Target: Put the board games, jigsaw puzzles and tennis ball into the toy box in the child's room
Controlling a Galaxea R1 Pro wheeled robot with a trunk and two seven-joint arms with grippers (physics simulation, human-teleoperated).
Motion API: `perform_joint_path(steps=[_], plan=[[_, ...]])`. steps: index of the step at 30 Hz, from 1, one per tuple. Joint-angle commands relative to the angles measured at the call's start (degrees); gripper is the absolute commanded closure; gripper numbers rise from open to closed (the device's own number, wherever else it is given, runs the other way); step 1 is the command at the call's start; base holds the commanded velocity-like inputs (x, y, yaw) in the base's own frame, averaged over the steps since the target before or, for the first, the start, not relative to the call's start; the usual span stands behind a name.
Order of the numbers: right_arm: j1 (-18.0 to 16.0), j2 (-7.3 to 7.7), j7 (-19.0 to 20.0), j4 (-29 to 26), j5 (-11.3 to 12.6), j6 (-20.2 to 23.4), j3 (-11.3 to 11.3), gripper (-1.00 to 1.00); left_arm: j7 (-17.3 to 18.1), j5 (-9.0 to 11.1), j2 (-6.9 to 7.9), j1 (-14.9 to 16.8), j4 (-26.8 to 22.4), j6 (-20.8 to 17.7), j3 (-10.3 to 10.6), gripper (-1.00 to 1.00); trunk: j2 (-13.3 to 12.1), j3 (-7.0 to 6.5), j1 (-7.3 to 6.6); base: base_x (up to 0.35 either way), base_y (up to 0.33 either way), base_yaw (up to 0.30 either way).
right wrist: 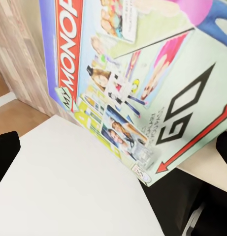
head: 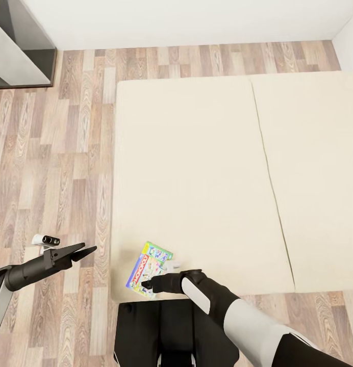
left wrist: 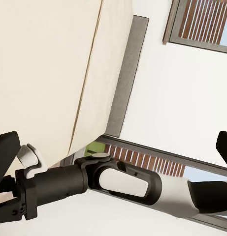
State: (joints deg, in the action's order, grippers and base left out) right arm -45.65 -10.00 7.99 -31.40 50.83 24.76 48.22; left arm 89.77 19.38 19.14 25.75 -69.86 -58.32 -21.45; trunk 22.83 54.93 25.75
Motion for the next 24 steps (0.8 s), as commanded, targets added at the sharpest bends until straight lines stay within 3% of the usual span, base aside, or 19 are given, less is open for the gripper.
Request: perform_joint_path(steps=[1,24], plan=[[0.0,0.00,0.1,0.0,0.1,0.1,0.1,-1.00,0.2,0.0,0.02,0.0,0.0,-0.6,0.0,-1.00,0.1,0.05,0.03,0.000,0.010,0.000],[0.0,0.00,0.1,0.2,0.1,-0.2,0.1,-1.00,0.2,0.1,0.03,0.0,0.0,-0.6,0.0,-1.00,0.1,0.05,0.03,0.000,0.019,0.000]])
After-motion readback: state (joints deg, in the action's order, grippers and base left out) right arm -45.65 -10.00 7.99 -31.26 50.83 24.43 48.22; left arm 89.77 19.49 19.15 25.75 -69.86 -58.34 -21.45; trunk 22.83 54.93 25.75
